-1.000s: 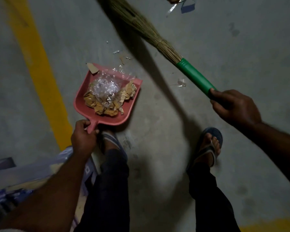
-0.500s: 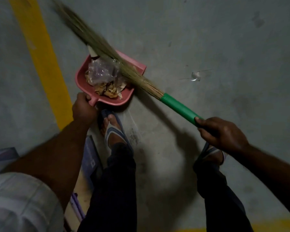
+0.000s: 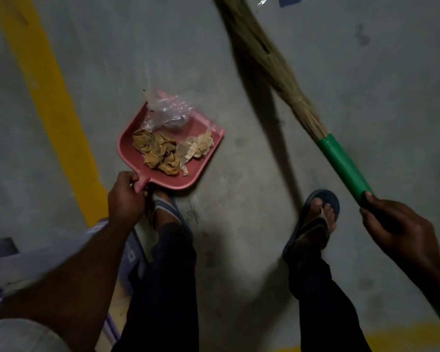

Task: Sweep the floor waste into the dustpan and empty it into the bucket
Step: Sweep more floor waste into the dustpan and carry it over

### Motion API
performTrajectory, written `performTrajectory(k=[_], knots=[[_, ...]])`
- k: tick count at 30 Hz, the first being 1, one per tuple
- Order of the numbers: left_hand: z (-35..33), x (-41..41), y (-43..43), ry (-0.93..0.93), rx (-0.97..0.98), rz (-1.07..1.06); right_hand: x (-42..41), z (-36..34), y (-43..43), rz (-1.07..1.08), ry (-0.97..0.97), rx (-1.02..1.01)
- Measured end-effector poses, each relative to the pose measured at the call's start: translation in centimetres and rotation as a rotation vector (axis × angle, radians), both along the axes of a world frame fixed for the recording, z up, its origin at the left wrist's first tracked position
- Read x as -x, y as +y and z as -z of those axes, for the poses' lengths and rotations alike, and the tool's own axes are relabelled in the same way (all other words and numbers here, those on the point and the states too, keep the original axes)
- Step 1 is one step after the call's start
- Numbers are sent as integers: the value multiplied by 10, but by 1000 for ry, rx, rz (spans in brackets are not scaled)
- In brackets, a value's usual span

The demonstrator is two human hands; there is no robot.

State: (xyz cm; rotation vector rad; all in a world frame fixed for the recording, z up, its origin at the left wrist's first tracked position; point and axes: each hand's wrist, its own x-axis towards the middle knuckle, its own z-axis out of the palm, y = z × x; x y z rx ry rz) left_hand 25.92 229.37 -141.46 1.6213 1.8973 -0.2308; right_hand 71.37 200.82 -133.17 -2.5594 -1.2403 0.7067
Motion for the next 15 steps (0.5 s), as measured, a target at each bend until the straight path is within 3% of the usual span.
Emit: performTrajectory(k=[8,11,15], knots=[[13,-59,-52,19,71,75,6,21,-51,-129,21,48],[33,-63,-58,159,70,160,12,32,-48,-215,47,-21],[34,-69,-62,211,80,172,15,19,-71,-144,27,-54]])
